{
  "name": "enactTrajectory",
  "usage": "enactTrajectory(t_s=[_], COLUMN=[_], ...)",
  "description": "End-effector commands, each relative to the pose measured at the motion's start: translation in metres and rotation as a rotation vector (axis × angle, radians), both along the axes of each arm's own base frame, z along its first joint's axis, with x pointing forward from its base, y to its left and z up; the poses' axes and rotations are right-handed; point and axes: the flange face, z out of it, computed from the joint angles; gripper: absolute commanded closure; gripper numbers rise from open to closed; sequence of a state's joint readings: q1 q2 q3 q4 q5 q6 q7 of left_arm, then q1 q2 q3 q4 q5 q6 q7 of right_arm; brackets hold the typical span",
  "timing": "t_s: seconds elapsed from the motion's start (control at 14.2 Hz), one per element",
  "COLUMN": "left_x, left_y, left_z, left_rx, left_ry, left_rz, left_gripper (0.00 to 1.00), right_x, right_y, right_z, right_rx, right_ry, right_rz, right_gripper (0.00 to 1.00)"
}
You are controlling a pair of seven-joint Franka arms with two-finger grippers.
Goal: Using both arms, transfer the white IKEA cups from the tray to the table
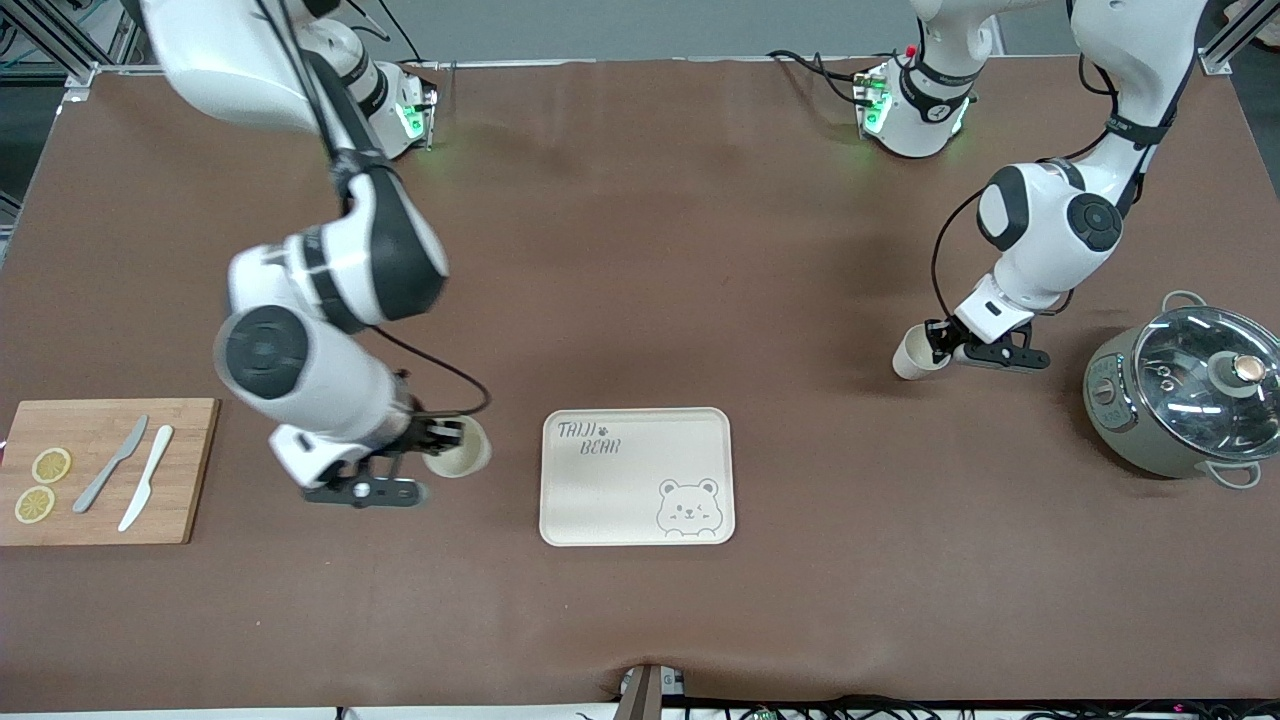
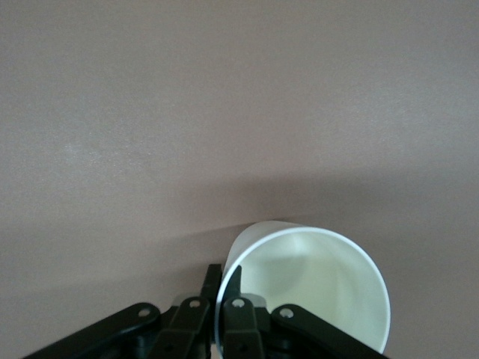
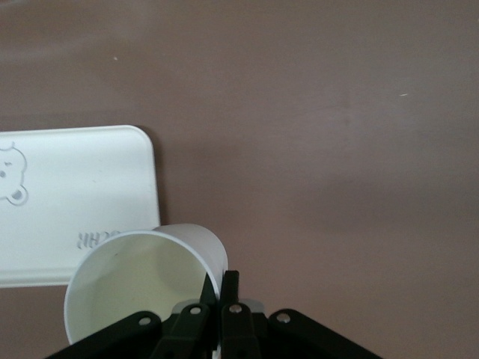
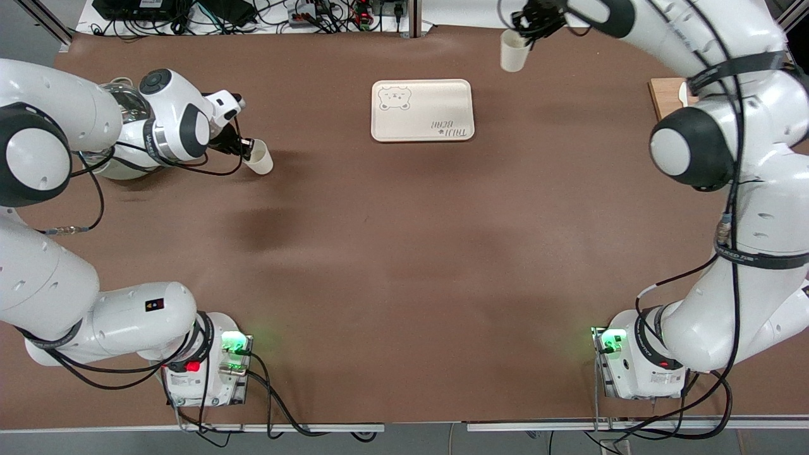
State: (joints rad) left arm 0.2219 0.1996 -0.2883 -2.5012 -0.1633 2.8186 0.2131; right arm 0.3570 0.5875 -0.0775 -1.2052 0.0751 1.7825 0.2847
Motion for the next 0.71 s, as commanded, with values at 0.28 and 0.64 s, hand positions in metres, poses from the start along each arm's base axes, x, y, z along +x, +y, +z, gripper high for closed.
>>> enactTrajectory(t_s=[0.28, 0.64], left_x=[-0.001, -0.001], left_y=[-0.001, -0.013], left_z=[0.002, 0.043], left_rx=[-0.004, 0.002], left_ry=[-0.026, 0.002], left_rz=[-0.016, -0.035], left_gripper=[0.08, 0.00], right_x=[-0.025, -0.023], right_y=[-0.159, -0.251], right_z=[0.025, -0.011], right_rx=[0.043, 0.102], right_ry=[0.043, 0.015], right_rz=[0.211, 0.307], right_gripper=[1.00, 1.00])
